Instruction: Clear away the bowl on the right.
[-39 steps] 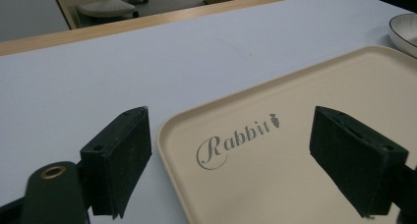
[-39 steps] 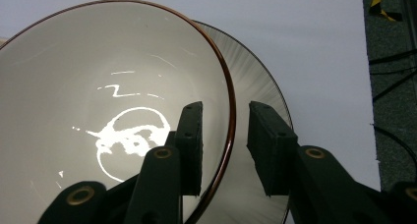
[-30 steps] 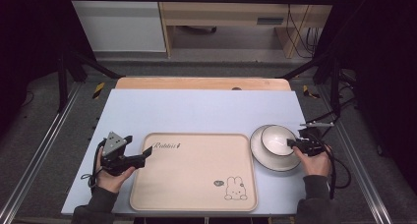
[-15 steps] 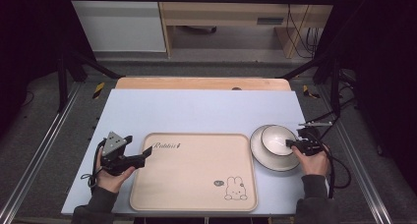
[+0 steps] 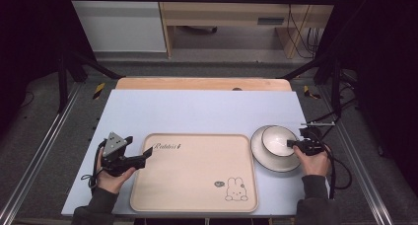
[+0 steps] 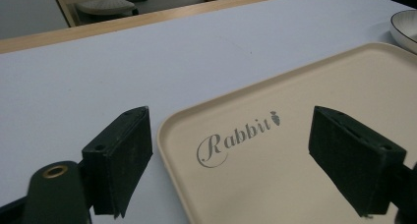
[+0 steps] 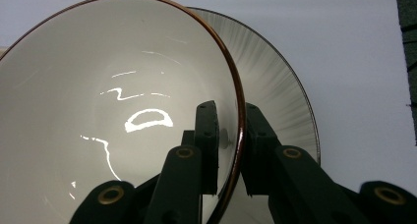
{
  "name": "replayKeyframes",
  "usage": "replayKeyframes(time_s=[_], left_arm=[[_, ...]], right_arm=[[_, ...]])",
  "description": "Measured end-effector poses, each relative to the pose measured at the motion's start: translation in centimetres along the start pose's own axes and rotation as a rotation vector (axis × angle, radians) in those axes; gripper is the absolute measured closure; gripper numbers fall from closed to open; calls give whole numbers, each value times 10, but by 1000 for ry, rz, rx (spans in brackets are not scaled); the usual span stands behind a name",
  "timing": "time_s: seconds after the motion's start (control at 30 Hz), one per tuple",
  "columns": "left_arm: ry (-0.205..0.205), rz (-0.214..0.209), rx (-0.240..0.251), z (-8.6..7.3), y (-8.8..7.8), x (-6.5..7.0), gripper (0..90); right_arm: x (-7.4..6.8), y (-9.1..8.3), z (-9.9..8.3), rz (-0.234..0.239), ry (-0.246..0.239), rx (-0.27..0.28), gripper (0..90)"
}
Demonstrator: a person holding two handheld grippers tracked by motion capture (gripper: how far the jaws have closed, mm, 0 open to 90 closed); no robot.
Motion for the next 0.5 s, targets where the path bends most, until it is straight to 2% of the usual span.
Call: replayKeyframes(time_s=[0.43, 0.5], left_arm=[[0, 1, -4, -1, 0, 0, 166], [0, 2, -4, 0, 0, -1, 166]], right_arm=[[1, 0, 1, 5, 43, 11, 823], [2, 0, 1, 3, 28, 19, 826]])
Point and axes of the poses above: each handheld gripper's, and its own axes: y roughly forward along the jaws, z roughly out of its top, x roughly to its right, the point moved 2 cm from there along y, roughly forward along the jaws, and after that the axes turned 9 degrees about x, right-handed, at the moved point
